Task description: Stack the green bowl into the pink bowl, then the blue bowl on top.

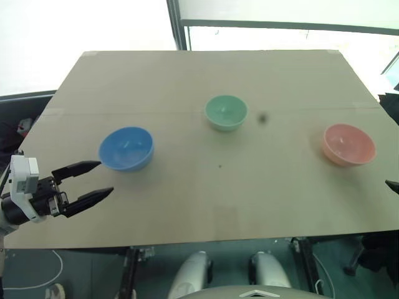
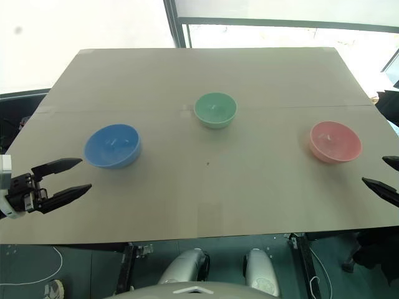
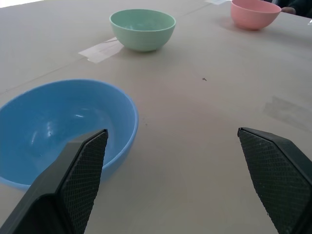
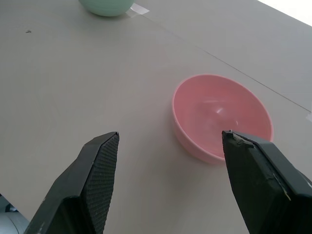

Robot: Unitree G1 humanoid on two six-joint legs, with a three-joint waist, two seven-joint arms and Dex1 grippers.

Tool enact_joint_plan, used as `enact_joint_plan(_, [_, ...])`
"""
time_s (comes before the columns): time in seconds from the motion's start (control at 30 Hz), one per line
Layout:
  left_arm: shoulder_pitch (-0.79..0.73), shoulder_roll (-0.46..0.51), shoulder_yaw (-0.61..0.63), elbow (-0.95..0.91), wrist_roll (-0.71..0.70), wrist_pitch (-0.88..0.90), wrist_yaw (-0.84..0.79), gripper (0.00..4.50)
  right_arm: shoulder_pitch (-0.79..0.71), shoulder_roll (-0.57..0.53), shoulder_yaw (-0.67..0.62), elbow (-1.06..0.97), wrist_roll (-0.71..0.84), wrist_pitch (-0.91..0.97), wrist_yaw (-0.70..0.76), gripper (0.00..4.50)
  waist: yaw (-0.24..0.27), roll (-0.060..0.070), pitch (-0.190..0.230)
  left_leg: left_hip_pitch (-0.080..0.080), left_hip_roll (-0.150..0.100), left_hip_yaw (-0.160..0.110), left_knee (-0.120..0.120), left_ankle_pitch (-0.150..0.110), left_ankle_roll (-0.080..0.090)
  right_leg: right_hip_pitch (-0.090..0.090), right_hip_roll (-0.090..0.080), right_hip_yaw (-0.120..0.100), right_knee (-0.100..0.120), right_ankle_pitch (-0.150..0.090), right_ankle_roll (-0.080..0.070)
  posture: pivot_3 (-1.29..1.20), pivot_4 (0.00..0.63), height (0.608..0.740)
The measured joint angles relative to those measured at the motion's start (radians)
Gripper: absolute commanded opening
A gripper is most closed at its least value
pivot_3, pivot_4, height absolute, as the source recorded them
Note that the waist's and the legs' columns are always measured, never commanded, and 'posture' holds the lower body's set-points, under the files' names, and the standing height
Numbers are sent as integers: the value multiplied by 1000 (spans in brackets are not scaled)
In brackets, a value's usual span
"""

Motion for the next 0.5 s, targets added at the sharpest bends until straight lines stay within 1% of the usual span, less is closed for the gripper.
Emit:
enact_joint_plan(0.07, [-1,1,0,0,1,0,-2,4500,-1,0,0,0,-1,2,0,3590,0,0,0,0,0,0,0,0,0,0,0,0,0,0,0,0,150,740])
enact_joint_plan(0.2, [-32,-15,-22,-72,-19,42,43,4500,-70,-4,45,-4,-21,12,-35,3590,0,0,0,0,0,0,1,0,0,0,0,0,0,0,0,0,150,740])
enact_joint_plan(0.23, [-44,-24,-37,-110,-31,54,52,4500,-92,-5,73,-16,-28,13,-50,3590,0,0,0,0,0,0,1,0,0,0,0,0,1,0,0,0,150,740])
enact_joint_plan(0.37, [-57,-42,-68,-166,-51,80,62,4500,-158,8,163,-35,-62,14,-106,3590,-3,0,0,0,0,0,0,0,0,-1,0,0,1,0,0,0,150,740])
enact_joint_plan(0.47, [-94,-63,-120,-226,-86,109,66,4500,-221,13,276,-51,-134,13,-175,3590,-4,0,0,0,0,0,1,0,0,-1,0,0,2,0,0,0,150,740])
enact_joint_plan(0.5, [-131,-75,-158,-254,-107,137,79,4500,-262,-5,359,-51,-214,19,-226,3590,-3,0,0,-1,-1,0,2,0,0,-1,0,0,2,0,0,0,150,740])
